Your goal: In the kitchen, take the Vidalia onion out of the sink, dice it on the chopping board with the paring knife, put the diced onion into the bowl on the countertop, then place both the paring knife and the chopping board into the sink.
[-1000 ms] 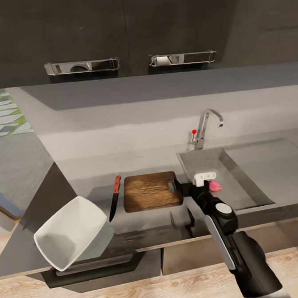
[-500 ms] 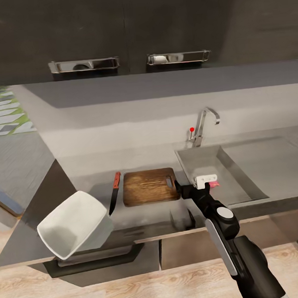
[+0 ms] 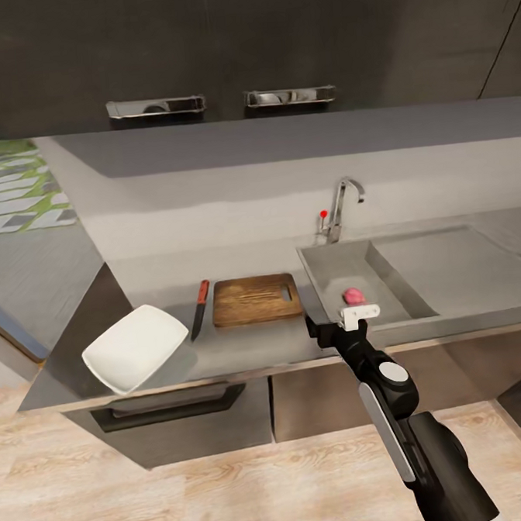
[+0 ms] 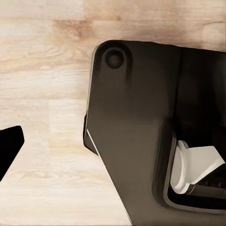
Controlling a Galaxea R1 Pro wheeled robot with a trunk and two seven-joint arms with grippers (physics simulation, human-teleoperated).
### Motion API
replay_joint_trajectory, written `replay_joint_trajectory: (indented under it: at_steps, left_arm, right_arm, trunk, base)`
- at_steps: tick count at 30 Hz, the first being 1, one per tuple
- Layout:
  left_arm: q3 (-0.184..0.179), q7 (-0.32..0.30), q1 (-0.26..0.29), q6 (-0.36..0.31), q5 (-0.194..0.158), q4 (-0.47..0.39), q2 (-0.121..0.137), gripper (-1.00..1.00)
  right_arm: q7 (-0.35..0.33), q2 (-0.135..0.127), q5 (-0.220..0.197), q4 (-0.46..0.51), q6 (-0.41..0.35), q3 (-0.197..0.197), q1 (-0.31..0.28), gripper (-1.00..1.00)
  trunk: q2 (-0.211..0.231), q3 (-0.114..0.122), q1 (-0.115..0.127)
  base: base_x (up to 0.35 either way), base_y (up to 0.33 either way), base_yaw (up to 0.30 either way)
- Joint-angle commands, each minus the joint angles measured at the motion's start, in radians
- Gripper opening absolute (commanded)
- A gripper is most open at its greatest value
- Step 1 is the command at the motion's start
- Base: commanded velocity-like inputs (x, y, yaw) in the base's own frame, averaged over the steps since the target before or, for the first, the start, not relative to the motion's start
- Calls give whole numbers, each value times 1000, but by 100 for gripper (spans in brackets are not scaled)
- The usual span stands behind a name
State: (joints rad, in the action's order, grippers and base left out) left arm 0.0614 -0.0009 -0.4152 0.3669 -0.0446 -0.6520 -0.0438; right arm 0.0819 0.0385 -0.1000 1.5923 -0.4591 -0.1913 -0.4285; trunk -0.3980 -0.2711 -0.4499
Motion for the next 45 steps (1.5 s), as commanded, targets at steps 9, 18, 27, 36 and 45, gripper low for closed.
replay_joint_trajectory:
  at_steps: [9,18,27,36,45]
  left_arm:
    - [1,-1,0,1,-9,0,1,100]
    - [1,-1,0,0,-9,3,0,100]
    - [1,0,0,0,-9,7,1,100]
    - [1,1,0,-1,-9,23,2,100]
    - [1,1,0,-2,-9,48,3,100]
  right_arm:
    - [9,0,-10,1,-4,-2,-1,100]
    - [9,0,-10,0,-6,-2,-1,100]
    - [9,0,-10,0,-6,-2,-1,100]
    - [9,0,-10,0,-6,-2,-1,100]
    - [9,0,-10,-3,-4,-2,5,100]
  trunk:
    - [-2,-2,0]
    - [-2,-2,0]
    - [-2,-2,0]
    - [-2,-2,0]
    - [-2,-2,0]
  base:
    - [-292,-167,0]
    - [-279,-195,0]
    - [-145,-263,0]
    - [-9,-303,0]
    - [0,-189,0]
